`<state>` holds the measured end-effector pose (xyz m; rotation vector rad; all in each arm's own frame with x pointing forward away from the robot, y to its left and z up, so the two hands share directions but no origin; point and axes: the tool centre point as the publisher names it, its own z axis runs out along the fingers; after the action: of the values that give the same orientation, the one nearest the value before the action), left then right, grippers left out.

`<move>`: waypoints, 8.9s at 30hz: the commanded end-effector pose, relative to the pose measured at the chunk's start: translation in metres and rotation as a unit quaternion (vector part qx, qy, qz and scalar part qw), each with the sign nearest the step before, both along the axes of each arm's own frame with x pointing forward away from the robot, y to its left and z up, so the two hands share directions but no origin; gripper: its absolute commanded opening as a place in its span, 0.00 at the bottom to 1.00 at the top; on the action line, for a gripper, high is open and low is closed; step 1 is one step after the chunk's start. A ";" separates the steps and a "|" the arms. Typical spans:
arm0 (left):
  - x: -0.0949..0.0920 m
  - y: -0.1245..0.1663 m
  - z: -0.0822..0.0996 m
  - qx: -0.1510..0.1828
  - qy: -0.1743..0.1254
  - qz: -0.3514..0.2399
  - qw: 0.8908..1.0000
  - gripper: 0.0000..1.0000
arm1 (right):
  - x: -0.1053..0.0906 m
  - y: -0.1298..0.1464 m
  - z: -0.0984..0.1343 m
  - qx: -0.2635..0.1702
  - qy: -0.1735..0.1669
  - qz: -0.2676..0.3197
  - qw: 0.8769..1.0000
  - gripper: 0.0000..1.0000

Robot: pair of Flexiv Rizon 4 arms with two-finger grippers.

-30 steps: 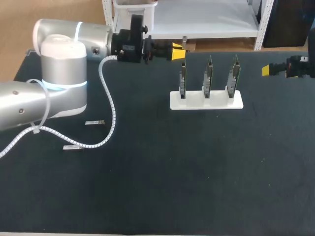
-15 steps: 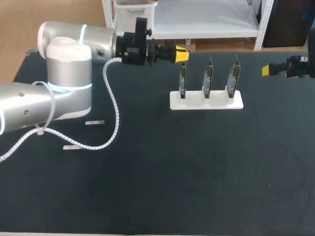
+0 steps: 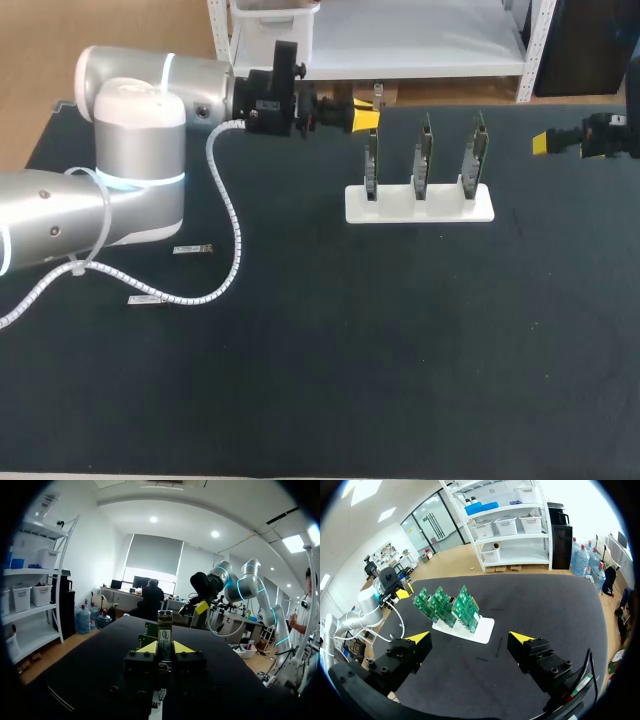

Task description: Pick up the optical module with the left hand, and insert it into the network port with the right hand.

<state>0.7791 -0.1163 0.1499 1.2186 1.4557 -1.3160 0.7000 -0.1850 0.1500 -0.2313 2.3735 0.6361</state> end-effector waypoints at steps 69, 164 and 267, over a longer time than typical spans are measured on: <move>0.000 -0.003 0.000 0.000 0.009 -0.006 1.000 0.00 | 0.089 0.139 0.057 0.067 -0.136 0.561 0.814 1.00; 0.000 -0.003 0.000 0.000 0.009 -0.006 1.000 0.00 | 0.086 0.221 0.029 0.032 -0.166 0.501 0.849 0.00; -0.008 0.030 -0.046 0.239 -0.079 -0.076 0.965 1.00 | 0.074 0.209 0.031 0.007 -0.170 0.491 0.855 0.00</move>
<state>0.7697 -0.0857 0.1030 1.7315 1.6362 -0.9603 0.7780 0.0241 0.1794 -1.4759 1.7724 0.9605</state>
